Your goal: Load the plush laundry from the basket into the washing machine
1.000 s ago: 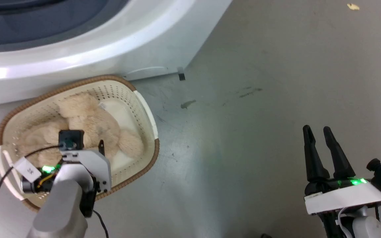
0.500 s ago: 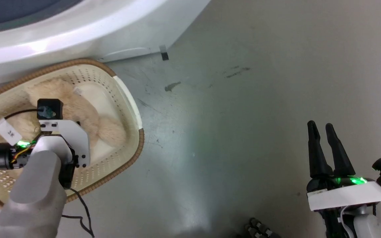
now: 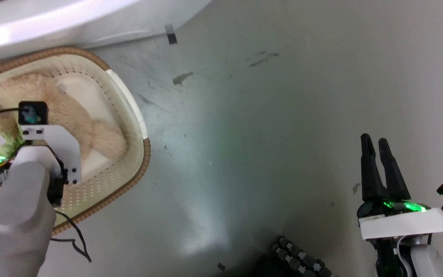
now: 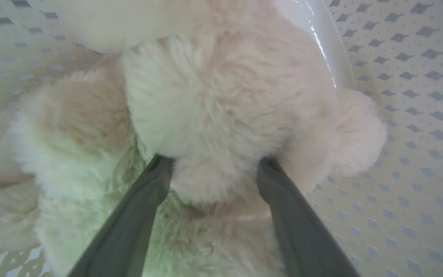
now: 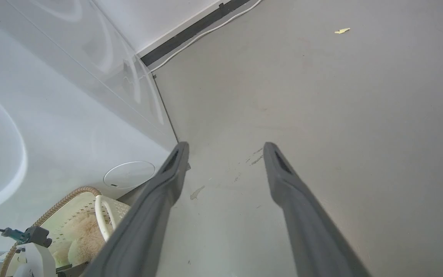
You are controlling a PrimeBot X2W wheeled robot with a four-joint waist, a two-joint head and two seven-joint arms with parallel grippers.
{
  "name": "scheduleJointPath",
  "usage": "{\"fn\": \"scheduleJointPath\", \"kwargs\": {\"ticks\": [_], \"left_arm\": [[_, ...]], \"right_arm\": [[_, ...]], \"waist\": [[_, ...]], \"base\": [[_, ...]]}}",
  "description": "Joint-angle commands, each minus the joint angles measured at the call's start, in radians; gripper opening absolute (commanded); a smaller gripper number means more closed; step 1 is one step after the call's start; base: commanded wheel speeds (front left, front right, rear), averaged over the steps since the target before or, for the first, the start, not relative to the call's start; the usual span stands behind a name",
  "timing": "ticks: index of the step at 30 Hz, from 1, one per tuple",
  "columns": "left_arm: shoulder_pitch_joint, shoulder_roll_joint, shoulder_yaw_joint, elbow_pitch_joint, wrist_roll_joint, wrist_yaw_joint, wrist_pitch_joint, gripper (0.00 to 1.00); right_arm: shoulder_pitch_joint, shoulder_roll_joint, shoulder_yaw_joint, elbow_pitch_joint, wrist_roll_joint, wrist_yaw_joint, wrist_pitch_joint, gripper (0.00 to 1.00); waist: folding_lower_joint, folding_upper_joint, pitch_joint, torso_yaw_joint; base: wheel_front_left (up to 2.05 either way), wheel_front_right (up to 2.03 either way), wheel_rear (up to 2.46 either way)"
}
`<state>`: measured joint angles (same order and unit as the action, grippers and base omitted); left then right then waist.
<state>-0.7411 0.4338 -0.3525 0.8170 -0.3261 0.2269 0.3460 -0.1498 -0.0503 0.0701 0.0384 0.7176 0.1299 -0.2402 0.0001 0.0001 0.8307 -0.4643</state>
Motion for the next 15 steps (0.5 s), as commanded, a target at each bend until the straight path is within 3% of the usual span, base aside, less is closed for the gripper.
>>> {"fn": "scheduleJointPath", "kwargs": {"ticks": [1, 7, 8, 9, 15], "left_arm": [[-0.026, 0.017, -0.018, 0.013, -0.013, 0.008, 0.022, 1.00], [-0.045, 0.034, -0.043, 0.003, -0.029, 0.013, 0.059, 1.00], [-0.042, 0.033, -0.044, -0.001, -0.033, 0.009, 0.065, 0.65], [-0.038, 0.033, -0.044, -0.006, -0.037, 0.007, 0.065, 0.00], [-0.005, 0.046, -0.040, -0.033, -0.047, 0.009, 0.036, 0.00]], "right_arm": [[-0.023, 0.000, 0.001, 0.001, 0.024, 0.001, -0.013, 1.00], [-0.034, 0.000, -0.004, 0.008, 0.047, 0.001, -0.022, 1.00], [-0.036, 0.000, -0.005, 0.010, 0.048, 0.001, -0.022, 1.00], [-0.036, 0.000, -0.005, 0.012, 0.049, 0.001, -0.022, 1.00], [-0.044, 0.000, 0.000, 0.030, 0.048, 0.001, -0.022, 1.00]], "waist": [[-0.0001, -0.0001, 0.031, -0.015], [-0.0001, -0.0001, 0.073, -0.031], [-0.0001, -0.0001, 0.072, -0.031], [-0.0001, -0.0001, 0.071, -0.032], [-0.0001, -0.0001, 0.038, -0.047]], "base": [[0.00, 0.00, 0.00], [0.00, 0.00, 0.00], [0.00, 0.00, 0.00], [0.00, 0.00, 0.00], [0.00, 0.00, 0.00]]}}
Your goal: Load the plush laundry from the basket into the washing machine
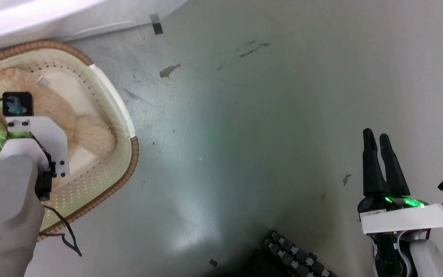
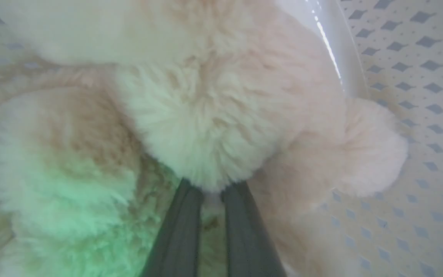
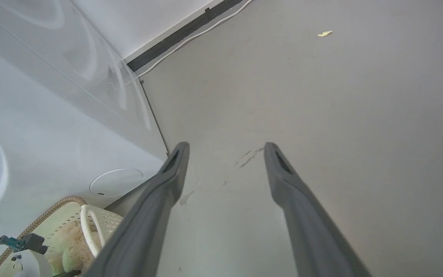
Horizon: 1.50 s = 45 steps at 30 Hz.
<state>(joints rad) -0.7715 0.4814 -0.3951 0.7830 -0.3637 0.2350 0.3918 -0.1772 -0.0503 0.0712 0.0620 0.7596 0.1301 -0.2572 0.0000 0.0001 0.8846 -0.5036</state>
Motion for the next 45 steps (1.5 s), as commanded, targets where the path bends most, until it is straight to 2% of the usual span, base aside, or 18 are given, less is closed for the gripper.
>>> {"fn": "scheduleJointPath", "kwargs": {"ticks": [1, 7, 14, 23, 27, 31, 34, 41, 45], "left_arm": [[0.025, -0.002, 0.002, 0.001, -0.009, 0.001, -0.010, 0.00], [0.087, -0.004, 0.035, -0.020, -0.045, 0.016, -0.089, 0.00], [0.154, -0.072, 0.059, -0.009, -0.097, -0.003, -0.231, 0.00], [0.268, -0.143, 0.081, 0.058, -0.154, -0.082, -0.473, 0.00], [0.318, -0.165, 0.071, 0.072, -0.154, -0.121, -0.583, 0.00], [0.368, -0.170, 0.056, 0.044, -0.128, -0.141, -0.641, 0.00], [0.415, -0.171, 0.073, -0.031, -0.106, -0.127, -0.652, 0.00], [0.587, -0.185, 0.223, -0.398, -0.027, -0.080, -0.653, 0.00], [0.659, -0.211, 0.298, -0.590, 0.026, -0.076, -0.653, 0.00]], "right_arm": [[-0.016, 0.000, -0.001, 0.006, 0.006, 0.001, -0.005, 1.00], [-0.024, 0.000, 0.004, 0.022, -0.017, 0.001, -0.005, 1.00], [0.020, -0.005, -0.050, 0.007, -0.091, 0.001, -0.005, 1.00], [0.119, -0.032, -0.092, -0.031, -0.181, 0.001, -0.005, 1.00], [0.164, -0.035, -0.109, -0.049, -0.216, 0.001, -0.005, 1.00], [0.206, -0.034, -0.115, -0.063, -0.250, 0.001, -0.005, 1.00], [0.232, -0.032, -0.118, -0.073, -0.273, 0.001, -0.005, 1.00], [0.277, -0.027, -0.122, -0.088, -0.306, 0.001, -0.005, 1.00], [0.287, -0.024, -0.128, -0.098, -0.309, 0.001, -0.005, 1.00]], "waist": [[0.0000, -0.0001, -0.016, -0.008], [0.0000, -0.0001, -0.097, -0.028], [0.0000, -0.0001, -0.247, 0.022], [0.0000, -0.0001, -0.469, 0.086], [0.0000, -0.0001, -0.559, 0.112], [0.0000, -0.0001, -0.637, 0.133], [0.0000, -0.0001, -0.681, 0.143], [0.0000, -0.0001, -0.744, 0.151], [0.0000, -0.0001, -0.744, 0.152]], "base": [[0.00, 0.00, 0.00], [0.00, 0.00, 0.00], [0.00, 0.00, 0.00], [0.00, 0.00, 0.00], [0.00, 0.00, 0.00], [0.00, 0.00, 0.00], [0.00, 0.00, 0.00], [0.00, 0.00, 0.00], [0.00, 0.00, 0.00]]}}
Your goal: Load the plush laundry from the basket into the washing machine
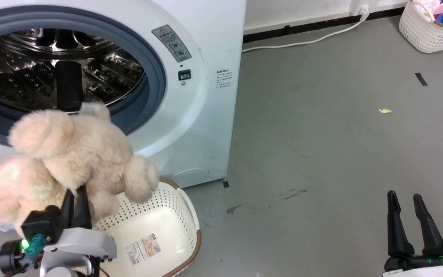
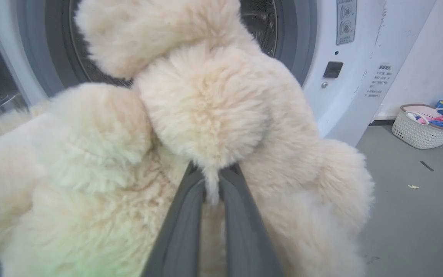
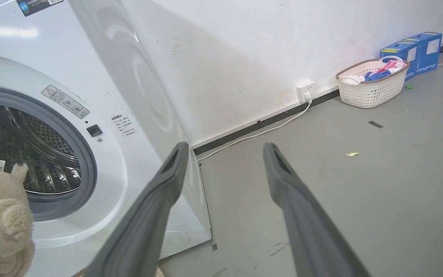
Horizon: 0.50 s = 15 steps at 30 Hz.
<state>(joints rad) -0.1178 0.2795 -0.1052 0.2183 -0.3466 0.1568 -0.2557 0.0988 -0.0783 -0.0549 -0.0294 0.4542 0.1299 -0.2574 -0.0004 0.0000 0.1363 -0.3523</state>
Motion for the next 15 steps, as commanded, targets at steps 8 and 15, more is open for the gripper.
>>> {"fn": "scheduleJointPath", "kwargs": {"ticks": [8, 15], "left_arm": [[-0.080, -0.029, 0.064, -0.128, -0.008, -0.030, 0.014, 0.00], [-0.354, 0.040, 0.101, -0.074, -0.032, -0.014, 0.166, 0.00]], "right_arm": [[-0.014, 0.008, 0.015, -0.018, 0.021, 0.001, -0.004, 1.00], [-0.084, 0.004, 0.031, -0.013, 0.074, 0.001, -0.004, 1.00]], "waist": [[0.0004, 0.0000, 0.104, -0.010], [0.0004, 0.0000, 0.256, -0.050]], "base": [[0.00, 0.00, 0.00], [0.00, 0.00, 0.00]]}}
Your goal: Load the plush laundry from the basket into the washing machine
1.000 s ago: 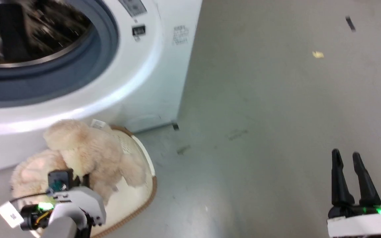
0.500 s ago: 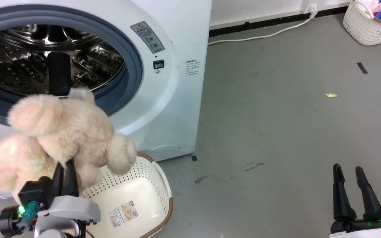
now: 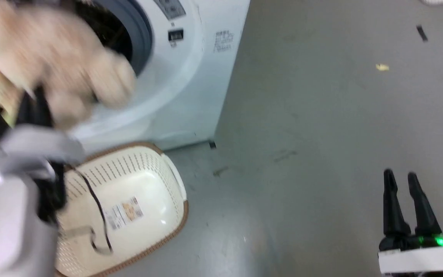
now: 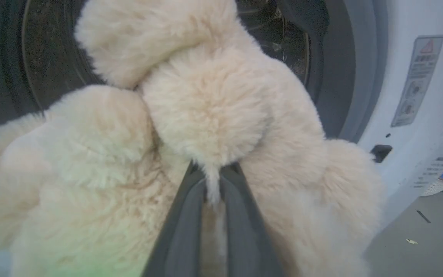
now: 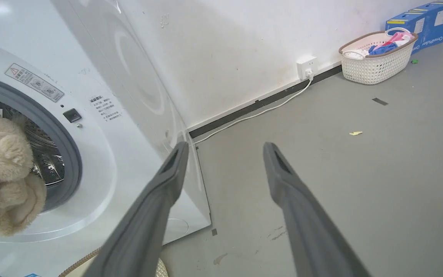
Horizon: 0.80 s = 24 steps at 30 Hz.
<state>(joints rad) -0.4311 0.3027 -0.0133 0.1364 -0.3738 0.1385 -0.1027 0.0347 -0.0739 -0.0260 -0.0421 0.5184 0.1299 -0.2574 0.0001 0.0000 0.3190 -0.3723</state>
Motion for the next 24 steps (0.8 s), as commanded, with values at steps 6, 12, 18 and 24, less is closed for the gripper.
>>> {"fn": "scheduleJointPath", "kwargs": {"ticks": [6, 12, 18, 24], "left_arm": [[-0.392, 0.132, 0.035, 0.179, 0.024, 0.051, 0.172, 0.00], [-0.683, 0.182, -0.004, 0.340, 0.066, 0.056, 0.245, 0.00], [-0.893, 0.175, -0.046, 0.458, 0.101, 0.062, 0.240, 0.00], [-1.011, 0.196, -0.071, 0.585, 0.147, 0.103, 0.247, 0.00]], "right_arm": [[-0.101, 0.001, 0.032, 0.016, 0.070, 0.001, -0.004, 1.00], [-0.145, 0.005, 0.058, 0.020, 0.111, 0.001, -0.004, 1.00], [-0.168, 0.008, 0.086, 0.025, 0.133, 0.001, -0.004, 1.00], [-0.176, 0.011, 0.103, 0.030, 0.149, 0.001, -0.004, 1.00]], "waist": [[-0.0001, 0.0000, 0.217, -0.093], [-0.0001, 0.0000, 0.306, -0.134], [-0.0001, 0.0000, 0.358, -0.163], [-0.0001, 0.0000, 0.384, -0.183]], "base": [[0.00, 0.00, 0.00], [0.00, 0.00, 0.00], [0.00, 0.00, 0.00], [0.00, 0.00, 0.00]]}}
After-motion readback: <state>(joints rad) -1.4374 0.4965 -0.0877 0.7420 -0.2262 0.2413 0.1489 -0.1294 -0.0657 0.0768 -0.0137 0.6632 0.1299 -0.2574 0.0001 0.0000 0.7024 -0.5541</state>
